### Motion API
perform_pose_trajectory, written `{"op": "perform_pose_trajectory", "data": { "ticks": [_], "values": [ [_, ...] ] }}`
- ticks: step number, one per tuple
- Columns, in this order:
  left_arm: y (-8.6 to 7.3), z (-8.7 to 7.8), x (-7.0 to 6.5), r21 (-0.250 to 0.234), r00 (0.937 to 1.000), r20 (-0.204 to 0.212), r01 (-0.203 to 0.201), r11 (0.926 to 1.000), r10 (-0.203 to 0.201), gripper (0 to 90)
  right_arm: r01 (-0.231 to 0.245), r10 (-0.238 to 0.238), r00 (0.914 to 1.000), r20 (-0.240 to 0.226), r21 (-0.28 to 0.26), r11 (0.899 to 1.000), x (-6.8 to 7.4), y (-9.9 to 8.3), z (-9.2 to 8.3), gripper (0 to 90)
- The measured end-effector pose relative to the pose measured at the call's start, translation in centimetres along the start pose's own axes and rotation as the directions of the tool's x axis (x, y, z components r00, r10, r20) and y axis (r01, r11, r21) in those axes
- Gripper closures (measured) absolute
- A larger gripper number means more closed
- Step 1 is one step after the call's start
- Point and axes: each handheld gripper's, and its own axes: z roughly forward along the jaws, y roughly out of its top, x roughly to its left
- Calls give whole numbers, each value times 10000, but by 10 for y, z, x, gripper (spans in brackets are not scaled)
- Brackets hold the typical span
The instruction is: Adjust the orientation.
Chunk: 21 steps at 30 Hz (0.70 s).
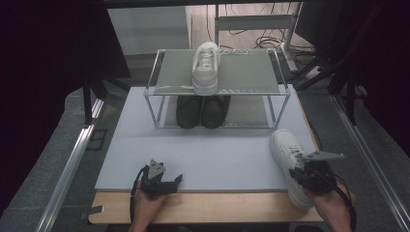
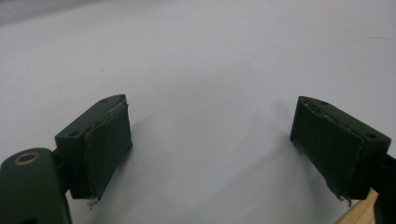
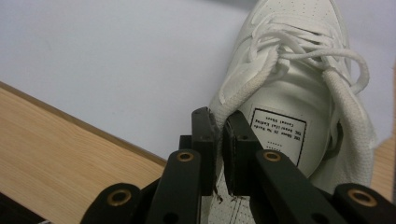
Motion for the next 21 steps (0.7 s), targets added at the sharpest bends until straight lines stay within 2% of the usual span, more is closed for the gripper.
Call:
{"op": "perform_pose_trajectory", "data": {
  "ticks": [12,21],
  "values": [
    [0,0,0,1,10000,-1,8,10000,-8,123,460,-459,9981,-413,0,9989,21,13,12,842],
    [0,0,0,2,10000,-3,5,10000,-5,123,878,-879,9930,-784,-54,9961,41,24,24,842]
  ]
}}
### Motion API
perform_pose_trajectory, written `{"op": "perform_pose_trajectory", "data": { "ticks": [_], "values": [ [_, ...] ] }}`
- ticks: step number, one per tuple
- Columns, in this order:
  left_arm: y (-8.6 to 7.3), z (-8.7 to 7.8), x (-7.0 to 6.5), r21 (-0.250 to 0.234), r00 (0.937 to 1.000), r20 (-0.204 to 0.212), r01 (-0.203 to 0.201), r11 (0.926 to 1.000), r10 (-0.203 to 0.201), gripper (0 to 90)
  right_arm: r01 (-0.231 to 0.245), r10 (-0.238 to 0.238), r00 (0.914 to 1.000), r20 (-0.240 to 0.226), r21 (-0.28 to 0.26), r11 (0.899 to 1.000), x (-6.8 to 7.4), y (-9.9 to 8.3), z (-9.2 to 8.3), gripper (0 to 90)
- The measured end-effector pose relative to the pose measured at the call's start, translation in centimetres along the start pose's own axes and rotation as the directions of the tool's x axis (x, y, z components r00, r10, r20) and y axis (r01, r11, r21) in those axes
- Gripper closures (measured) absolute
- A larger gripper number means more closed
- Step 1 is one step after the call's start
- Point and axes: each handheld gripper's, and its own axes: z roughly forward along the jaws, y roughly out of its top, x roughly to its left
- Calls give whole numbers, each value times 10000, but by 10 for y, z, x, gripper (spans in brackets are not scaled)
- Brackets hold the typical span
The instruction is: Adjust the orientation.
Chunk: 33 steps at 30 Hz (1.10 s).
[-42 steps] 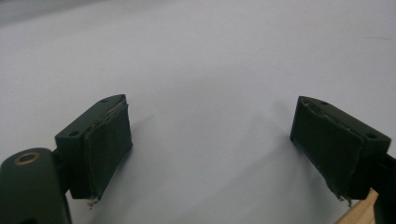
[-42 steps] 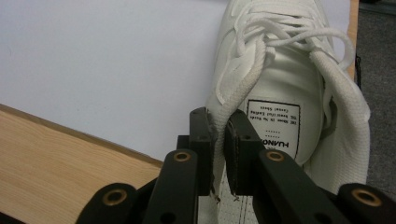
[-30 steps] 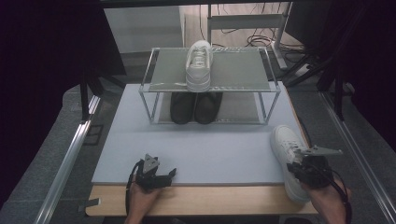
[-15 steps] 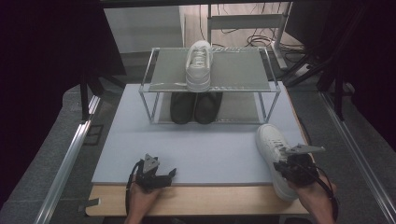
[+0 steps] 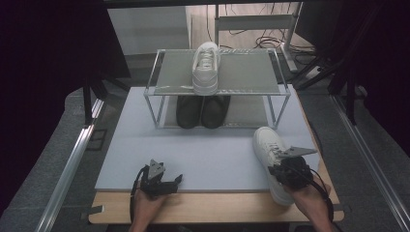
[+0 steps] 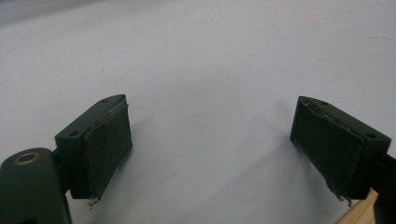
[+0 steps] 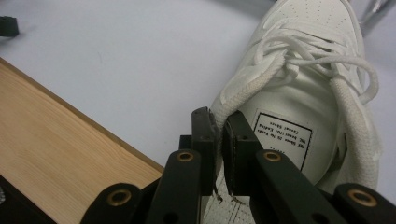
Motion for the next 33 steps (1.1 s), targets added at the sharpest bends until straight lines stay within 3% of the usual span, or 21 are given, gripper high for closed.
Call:
{"op": "perform_pose_trajectory", "data": {
  "ticks": [15,23,30,33],
  "values": [
    [0,0,0,-21,10000,4,44,10000,-44,123,711,-716,9931,-930,-82,9974,35,21,21,842],
    [0,0,0,2,10000,3,37,10000,-37,123,1162,-1170,9820,-1486,-137,9931,59,34,35,838],
    [0,0,0,-15,10000,-3,36,10000,-36,123,983,-985,9792,-1773,-102,9951,53,34,35,736],
    [0,0,0,37,10000,3,-38,10000,38,123,820,-861,9785,-1875,-296,9962,47,34,25,703]
  ]
}}
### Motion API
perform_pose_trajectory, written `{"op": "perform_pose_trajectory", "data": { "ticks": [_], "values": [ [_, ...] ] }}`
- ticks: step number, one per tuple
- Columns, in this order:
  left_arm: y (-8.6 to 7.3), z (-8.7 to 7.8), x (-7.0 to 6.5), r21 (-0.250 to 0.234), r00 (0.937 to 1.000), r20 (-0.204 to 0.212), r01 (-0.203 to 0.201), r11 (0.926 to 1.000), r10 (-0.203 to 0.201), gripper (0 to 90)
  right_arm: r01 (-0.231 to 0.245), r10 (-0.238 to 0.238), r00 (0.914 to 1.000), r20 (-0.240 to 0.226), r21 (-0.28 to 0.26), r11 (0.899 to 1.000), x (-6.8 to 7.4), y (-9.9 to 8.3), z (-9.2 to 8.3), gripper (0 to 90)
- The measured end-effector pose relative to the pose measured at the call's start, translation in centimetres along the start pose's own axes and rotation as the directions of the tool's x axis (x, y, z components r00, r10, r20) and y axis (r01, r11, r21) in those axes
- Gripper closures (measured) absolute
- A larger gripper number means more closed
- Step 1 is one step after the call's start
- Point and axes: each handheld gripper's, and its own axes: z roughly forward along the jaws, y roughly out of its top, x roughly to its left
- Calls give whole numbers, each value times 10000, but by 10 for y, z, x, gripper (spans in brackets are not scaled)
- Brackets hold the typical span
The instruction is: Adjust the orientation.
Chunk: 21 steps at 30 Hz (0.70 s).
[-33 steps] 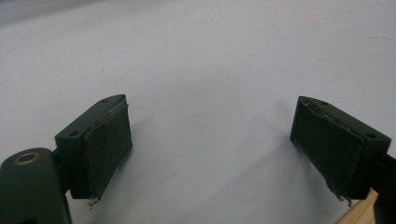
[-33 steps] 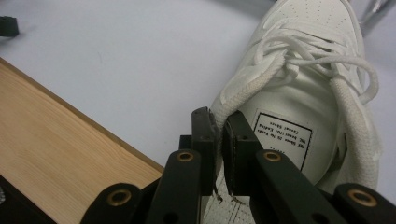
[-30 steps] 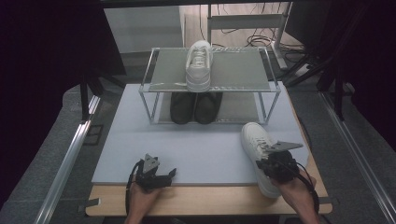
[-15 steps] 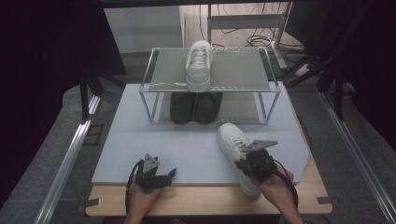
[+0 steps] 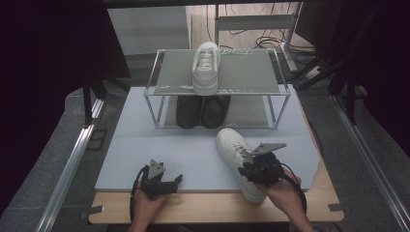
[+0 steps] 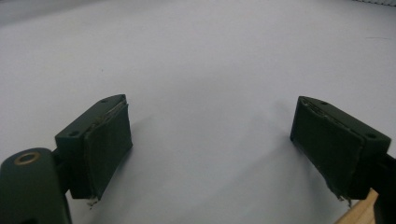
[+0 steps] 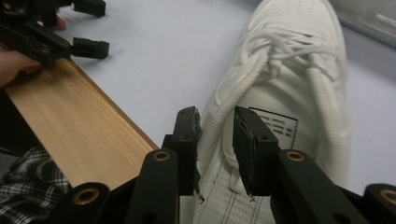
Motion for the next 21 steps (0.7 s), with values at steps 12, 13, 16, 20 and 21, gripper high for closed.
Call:
{"op": "perform_pose_trajectory", "data": {
  "ticks": [12,13,16,20,21],
  "values": [
    [0,0,-1,-56,10000,-8,73,10000,-73,123,-412,399,9979,512,251,9988,-24,-11,-21,881],
    [0,0,-1,-55,10000,-6,72,10000,-72,123,-439,421,9978,510,341,9985,-25,-13,-20,883],
    [0,0,0,-32,10000,-3,45,10000,-45,123,-560,536,9973,500,473,9973,-29,-17,-16,887],
    [0,0,0,-33,10000,-3,43,10000,-43,123,-756,734,9962,476,469,9960,-36,-20,-13,893],
    [0,0,0,-34,10000,-2,42,10000,-42,123,-771,747,9959,512,456,9960,-37,-20,-13,893]
  ]
}}
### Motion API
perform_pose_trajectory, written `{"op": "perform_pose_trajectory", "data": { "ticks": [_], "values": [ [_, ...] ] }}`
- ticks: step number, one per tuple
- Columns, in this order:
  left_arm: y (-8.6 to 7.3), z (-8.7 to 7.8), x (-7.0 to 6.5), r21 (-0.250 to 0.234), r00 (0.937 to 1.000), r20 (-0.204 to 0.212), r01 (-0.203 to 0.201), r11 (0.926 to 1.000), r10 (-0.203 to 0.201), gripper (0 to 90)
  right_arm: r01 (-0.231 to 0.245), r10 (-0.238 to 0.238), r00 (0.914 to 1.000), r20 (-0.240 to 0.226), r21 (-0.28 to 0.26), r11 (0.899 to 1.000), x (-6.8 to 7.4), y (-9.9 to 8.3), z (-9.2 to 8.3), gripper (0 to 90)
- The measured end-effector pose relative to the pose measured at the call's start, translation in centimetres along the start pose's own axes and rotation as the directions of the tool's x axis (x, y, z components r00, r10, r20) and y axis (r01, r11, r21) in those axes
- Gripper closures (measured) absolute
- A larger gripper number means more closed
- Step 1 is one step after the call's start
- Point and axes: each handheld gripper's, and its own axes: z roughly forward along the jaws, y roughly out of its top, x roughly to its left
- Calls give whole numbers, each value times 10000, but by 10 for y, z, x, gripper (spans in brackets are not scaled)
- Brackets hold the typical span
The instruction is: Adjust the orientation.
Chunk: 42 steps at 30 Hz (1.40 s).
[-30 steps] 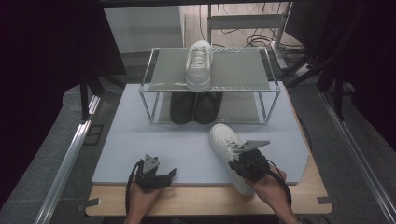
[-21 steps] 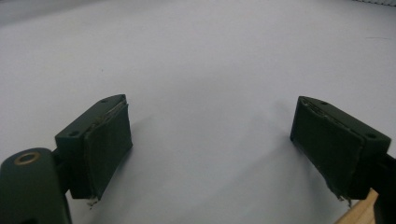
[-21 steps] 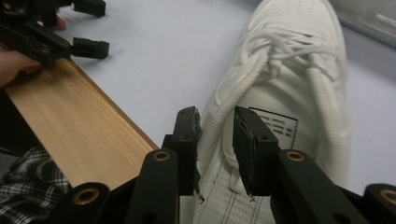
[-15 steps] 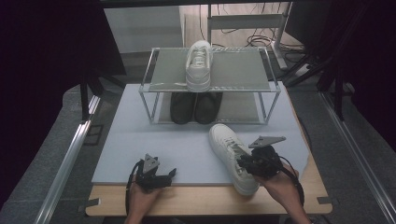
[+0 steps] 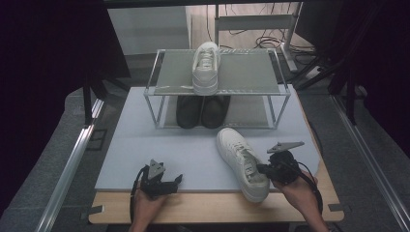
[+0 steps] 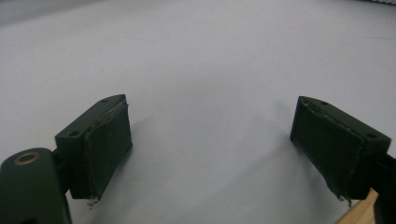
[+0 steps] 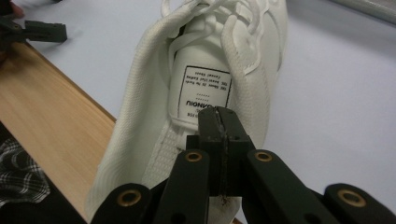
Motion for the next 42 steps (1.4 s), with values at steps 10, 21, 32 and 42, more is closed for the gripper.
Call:
{"op": "perform_pose_trajectory", "data": {
  "ticks": [10,21,32,42],
  "values": [
    [0,0,0,-29,10000,-7,22,10000,-22,123,-323,325,9994,100,-168,9993,-17,-1,-4,893],
    [0,0,0,-24,10000,-5,25,10000,-25,123,56,-48,9993,360,-226,9997,-13,4,-14,811],
    [0,0,0,-5,10000,-4,-5,10000,5,123,268,-269,9986,461,21,9996,-23,10,-2,630],
    [0,0,0,-3,10000,-7,-38,10000,38,123,344,-350,9989,300,225,9992,-28,17,13,616]
  ]
}}
